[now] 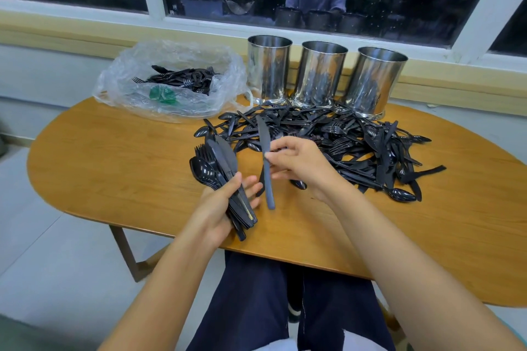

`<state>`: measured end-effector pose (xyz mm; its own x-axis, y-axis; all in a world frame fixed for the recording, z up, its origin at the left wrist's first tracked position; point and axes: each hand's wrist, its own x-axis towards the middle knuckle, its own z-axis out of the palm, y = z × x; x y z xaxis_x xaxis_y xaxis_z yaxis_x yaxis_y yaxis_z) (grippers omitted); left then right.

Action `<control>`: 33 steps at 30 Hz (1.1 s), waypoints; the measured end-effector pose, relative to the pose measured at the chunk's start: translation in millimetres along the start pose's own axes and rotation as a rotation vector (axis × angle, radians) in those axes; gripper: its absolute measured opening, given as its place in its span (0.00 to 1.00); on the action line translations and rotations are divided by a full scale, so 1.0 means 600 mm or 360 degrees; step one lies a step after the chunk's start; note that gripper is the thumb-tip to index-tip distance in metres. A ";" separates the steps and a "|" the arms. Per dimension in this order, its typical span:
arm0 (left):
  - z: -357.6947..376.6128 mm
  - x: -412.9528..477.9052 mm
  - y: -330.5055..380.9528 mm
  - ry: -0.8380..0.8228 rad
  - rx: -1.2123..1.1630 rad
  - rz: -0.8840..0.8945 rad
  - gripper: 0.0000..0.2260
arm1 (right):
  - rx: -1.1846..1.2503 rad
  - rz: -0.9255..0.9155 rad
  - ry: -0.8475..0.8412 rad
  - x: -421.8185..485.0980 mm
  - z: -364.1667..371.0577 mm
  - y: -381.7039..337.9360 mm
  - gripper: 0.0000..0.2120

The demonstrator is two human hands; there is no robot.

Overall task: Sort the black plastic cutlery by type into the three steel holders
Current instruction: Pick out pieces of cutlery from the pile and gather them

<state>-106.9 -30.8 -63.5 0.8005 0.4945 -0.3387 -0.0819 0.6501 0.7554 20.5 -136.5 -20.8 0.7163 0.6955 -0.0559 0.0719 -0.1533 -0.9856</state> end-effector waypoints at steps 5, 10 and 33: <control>0.012 -0.005 -0.010 -0.0165 0.0254 0.0034 0.06 | -0.0249 -0.0083 -0.0093 -0.002 0.010 0.015 0.01; -0.008 0.000 0.004 0.0038 0.0187 0.0096 0.05 | -0.1096 -0.0380 0.0160 0.022 0.009 0.052 0.09; -0.036 -0.006 0.024 0.0107 0.0070 0.0098 0.05 | -0.2029 -0.1583 -0.0473 -0.113 0.033 0.128 0.17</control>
<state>-123.7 -10.7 -63.8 0.7531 0.5712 -0.3265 -0.1024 0.5920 0.7994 -36.5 -181.3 -95.8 -0.0973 0.9473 0.3053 0.9925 0.0696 0.1002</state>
